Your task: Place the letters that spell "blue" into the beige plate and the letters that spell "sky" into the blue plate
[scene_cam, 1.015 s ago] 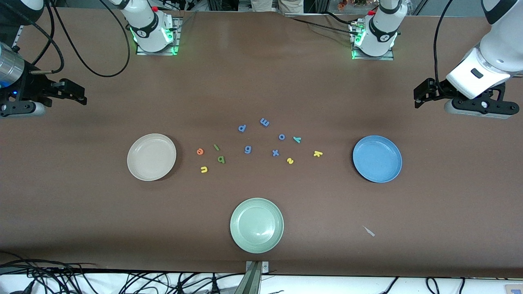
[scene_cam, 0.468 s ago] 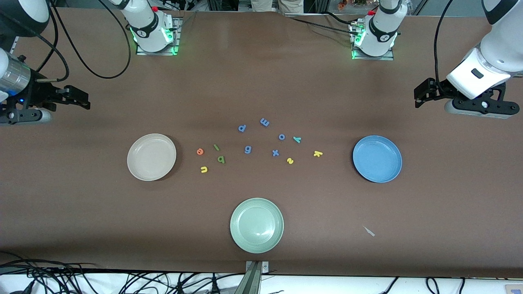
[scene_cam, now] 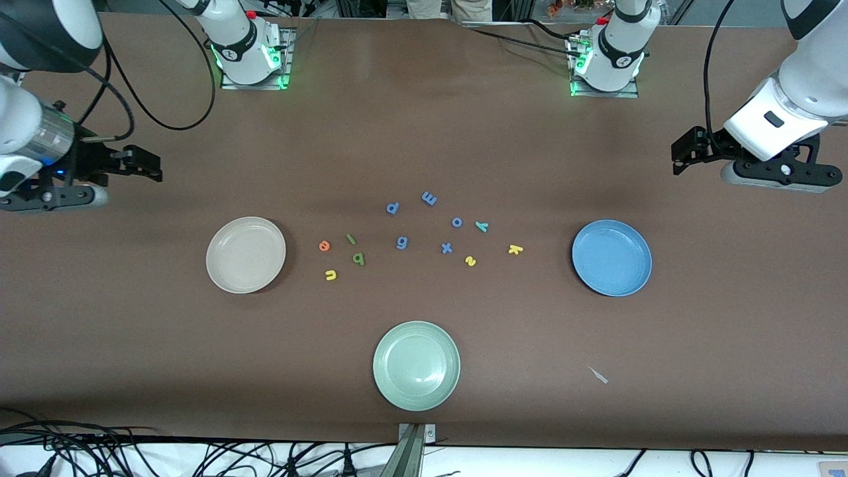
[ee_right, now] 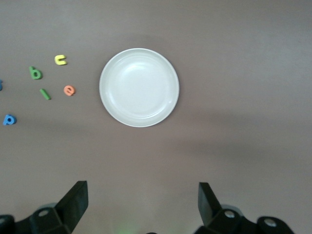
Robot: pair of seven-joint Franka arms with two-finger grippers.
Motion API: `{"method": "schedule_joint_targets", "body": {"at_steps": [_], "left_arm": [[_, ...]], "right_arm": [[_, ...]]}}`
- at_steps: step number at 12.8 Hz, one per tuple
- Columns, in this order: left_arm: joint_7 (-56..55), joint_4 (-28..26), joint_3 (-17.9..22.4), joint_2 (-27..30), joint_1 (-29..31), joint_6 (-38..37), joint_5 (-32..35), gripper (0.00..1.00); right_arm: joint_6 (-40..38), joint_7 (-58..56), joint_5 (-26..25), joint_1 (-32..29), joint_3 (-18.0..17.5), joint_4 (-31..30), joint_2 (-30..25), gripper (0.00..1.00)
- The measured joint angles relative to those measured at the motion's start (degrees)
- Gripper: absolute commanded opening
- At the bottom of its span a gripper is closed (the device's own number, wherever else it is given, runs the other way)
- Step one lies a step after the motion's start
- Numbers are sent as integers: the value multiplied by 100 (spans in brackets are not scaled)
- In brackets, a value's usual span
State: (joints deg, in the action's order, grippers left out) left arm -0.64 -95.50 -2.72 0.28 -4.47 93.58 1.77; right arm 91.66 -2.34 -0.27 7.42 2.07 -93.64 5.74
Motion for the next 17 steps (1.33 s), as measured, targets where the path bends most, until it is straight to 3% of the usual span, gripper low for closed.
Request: {"method": "schedule_joint_targets", "body": {"at_steps": [7, 12, 17], "left_arm": [[0, 0, 0, 0, 0, -2, 0, 100], [0, -5, 2, -1, 2, -4, 0, 100], [0, -56, 0, -85, -27, -6, 0, 100]], "right_arm": [[250, 554, 0, 523, -20, 190, 656, 100], [1156, 1294, 3, 995, -34, 201, 1326, 100], [2549, 1994, 4, 1086, -269, -529, 1618, 100]]}}
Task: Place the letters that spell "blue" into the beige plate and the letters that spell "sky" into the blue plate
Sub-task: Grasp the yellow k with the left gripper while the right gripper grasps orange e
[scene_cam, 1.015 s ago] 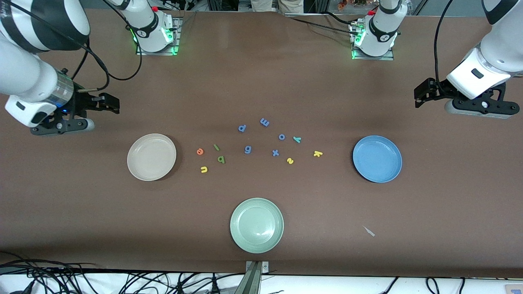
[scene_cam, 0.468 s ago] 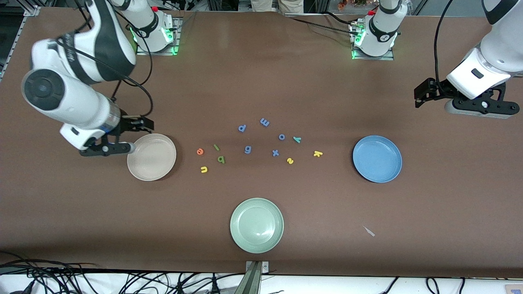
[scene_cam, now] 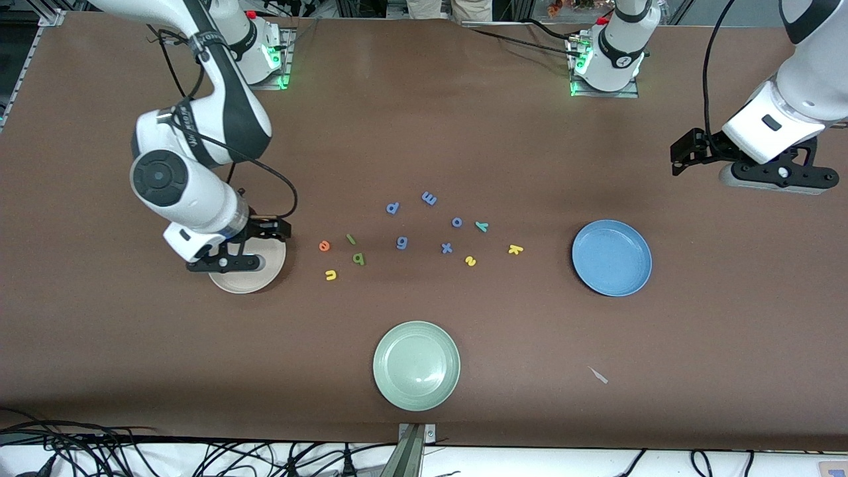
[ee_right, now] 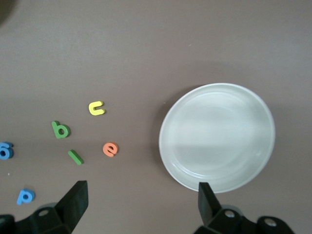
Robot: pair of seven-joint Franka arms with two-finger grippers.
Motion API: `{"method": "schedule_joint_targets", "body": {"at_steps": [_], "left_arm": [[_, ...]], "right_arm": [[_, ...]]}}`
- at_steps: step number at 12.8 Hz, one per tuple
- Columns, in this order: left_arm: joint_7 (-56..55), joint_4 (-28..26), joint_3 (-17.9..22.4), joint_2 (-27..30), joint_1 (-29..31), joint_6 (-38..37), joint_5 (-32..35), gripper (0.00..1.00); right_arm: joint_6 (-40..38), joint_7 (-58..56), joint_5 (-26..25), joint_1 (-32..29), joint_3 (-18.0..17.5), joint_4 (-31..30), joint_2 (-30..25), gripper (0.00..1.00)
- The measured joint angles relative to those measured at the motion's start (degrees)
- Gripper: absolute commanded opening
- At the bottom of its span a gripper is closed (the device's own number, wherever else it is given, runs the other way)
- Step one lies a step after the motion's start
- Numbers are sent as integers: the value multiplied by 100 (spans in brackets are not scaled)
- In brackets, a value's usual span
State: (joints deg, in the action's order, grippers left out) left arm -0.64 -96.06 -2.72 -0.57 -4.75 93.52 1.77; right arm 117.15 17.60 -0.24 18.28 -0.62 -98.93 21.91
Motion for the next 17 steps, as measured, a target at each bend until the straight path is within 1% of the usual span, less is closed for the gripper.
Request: {"method": "schedule_joint_targets", "body": {"at_steps": [3, 6, 8, 10, 13, 16, 17], "left_arm": [[0, 2, -26, -322, -240, 147, 0, 100], [-2, 127, -36, -936, -637, 309, -1, 100], [-2, 271, -40, -1463, -790, 351, -26, 100], [-182, 381, -43, -1926, -1039, 720, -56, 100], [-1397, 484, -47, -2343, -1390, 1126, -57, 100], [-2973, 487, -48, -2754, -1710, 1532, -58, 100], [-3515, 487, -48, -2902, -1767, 1655, -58, 100]], "right_arm": [[1040, 391, 0, 7, -192, -736, 17, 100], [2041, 846, -2, 12, -398, -1370, 189, 100], [2411, 1012, -3, 14, -456, -1556, 391, 100], [2572, 1218, -5, 15, -500, -1585, 572, 100], [2906, 1312, -59, 32, -528, -1559, 767, 100], [3081, 1539, -475, 54, -531, -1486, 911, 99], [3160, 1691, -597, 74, -534, -1484, 977, 95]]}}
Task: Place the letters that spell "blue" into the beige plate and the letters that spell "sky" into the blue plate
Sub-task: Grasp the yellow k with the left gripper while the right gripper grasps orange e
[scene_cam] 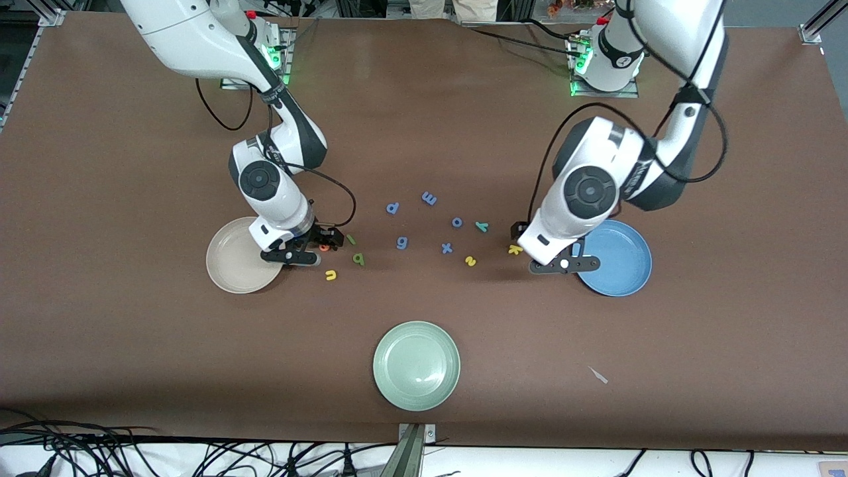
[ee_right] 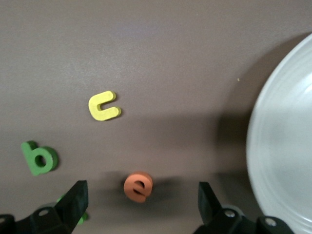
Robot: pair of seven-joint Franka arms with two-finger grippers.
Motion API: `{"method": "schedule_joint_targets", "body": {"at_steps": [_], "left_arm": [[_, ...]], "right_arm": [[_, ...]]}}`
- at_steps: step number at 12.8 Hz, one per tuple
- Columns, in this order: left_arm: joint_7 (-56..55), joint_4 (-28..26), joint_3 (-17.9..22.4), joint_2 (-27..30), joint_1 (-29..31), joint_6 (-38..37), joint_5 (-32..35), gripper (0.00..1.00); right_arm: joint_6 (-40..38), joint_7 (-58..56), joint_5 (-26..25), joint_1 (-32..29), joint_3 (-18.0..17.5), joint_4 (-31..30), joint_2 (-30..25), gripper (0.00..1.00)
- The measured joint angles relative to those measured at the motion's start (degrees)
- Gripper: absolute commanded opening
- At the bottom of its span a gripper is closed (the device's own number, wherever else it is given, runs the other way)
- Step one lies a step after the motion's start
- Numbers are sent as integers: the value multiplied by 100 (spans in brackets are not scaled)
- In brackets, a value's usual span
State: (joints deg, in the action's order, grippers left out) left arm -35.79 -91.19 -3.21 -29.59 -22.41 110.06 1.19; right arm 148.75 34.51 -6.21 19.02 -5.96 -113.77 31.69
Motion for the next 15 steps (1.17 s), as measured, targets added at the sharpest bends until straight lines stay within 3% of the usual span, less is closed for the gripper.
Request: {"method": "schedule_joint_targets", "body": {"at_steps": [3, 8, 9, 13, 15], "left_arm": [[-1076, 2, 20, -391, -16, 265, 0, 100], [-3593, -43, 30, -747, -13, 778, -18, 100], [-4210, -53, 28, -749, -21, 815, -18, 100], [-5760, -520, 21, -750, -82, 1716, -18, 100], [-6184, -855, 17, -754, -93, 2096, -18, 100]], "right_arm": [[94, 168, -101, 67, -3, 4, 134, 79], [98, 174, -110, 62, 2, 36, 170, 18], [97, 175, -110, 64, -1, 57, 170, 9], [-76, 163, -120, 60, 6, 131, 136, 6], [-893, -94, -127, -3, 37, 413, -69, 6]]}}
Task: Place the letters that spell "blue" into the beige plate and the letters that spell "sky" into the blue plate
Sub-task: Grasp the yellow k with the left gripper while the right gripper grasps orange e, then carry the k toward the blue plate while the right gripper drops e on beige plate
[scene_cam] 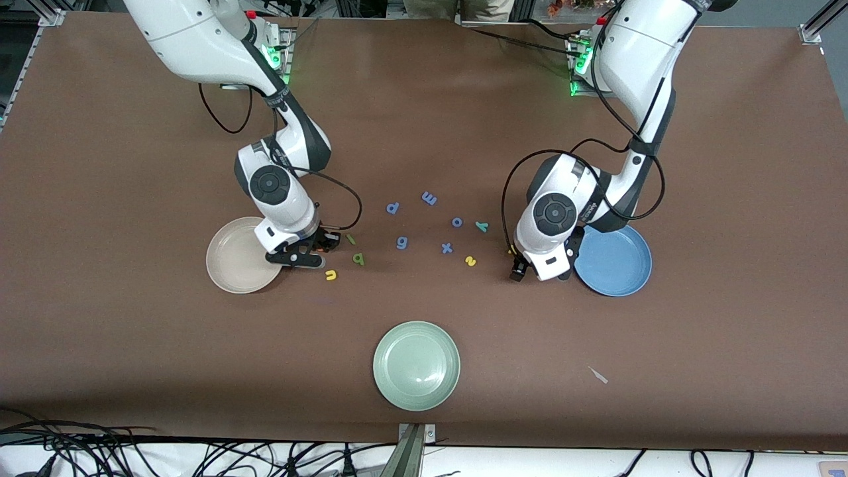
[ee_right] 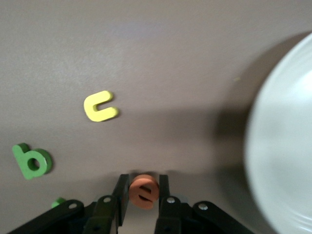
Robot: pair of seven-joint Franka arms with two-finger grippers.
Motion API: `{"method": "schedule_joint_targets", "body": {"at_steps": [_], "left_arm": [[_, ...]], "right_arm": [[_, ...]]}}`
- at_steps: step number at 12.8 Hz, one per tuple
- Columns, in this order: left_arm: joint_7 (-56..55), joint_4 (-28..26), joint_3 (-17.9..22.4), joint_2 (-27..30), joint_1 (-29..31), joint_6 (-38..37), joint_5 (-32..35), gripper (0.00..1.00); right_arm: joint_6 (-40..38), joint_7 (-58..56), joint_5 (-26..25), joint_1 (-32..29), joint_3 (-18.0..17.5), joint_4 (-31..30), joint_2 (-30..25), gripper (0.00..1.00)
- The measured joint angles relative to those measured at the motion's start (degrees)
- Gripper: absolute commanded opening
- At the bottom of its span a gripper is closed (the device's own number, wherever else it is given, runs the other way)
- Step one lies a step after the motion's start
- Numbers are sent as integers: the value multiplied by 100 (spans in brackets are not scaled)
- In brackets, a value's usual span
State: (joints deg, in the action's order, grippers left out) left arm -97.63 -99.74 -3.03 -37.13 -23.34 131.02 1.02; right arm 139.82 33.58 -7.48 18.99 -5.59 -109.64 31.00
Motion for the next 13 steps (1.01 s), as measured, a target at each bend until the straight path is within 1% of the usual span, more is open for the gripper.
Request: {"method": "schedule_joint_targets", "body": {"at_steps": [2, 3, 4, 5, 6, 7, 8, 10, 11, 12, 13], "left_arm": [[-212, -149, 0, -2, 0, 117, 0, 100], [-329, -176, 0, -1, -1, 161, 0, 100], [-412, -201, -3, -2, -5, 190, 0, 99], [-474, -227, -7, -3, -17, 220, 0, 97], [-536, -256, -7, -10, -35, 261, 0, 93], [-578, -281, -7, -26, -52, 296, 0, 90], [-621, -321, -7, -40, -61, 378, 0, 82], [-706, -468, -7, -65, -65, 661, 0, 52], [-739, -495, -3, -67, -65, 802, 0, 42], [-759, -493, 4, -64, -65, 848, 0, 25], [-767, -493, 3, -50, -65, 846, 0, 13]], "right_arm": [[-653, -837, 3, -279, 38, 200, -333, 8], [-805, -1363, 3, -491, 57, 207, -468, 13], [-884, -1921, 3, -714, 77, 201, -535, 21], [-896, -2400, 3, -910, 103, 177, -540, 33], [-893, -2690, 4, -1059, 127, 122, -521, 52], [-883, -2768, 4, -1139, 131, 59, -502, 66], [-875, -2690, 7, -1144, 125, 17, -494, 71], [-874, -2369, 7, -1114, 5, 6, -496, 75], [-871, -2225, 7, -1097, -76, 8, -498, 75], [-855, -2090, 7, -1079, -154, 22, -499, 75], [-834, -1907, 7, -1070, -266, 61, -496, 75]]}}
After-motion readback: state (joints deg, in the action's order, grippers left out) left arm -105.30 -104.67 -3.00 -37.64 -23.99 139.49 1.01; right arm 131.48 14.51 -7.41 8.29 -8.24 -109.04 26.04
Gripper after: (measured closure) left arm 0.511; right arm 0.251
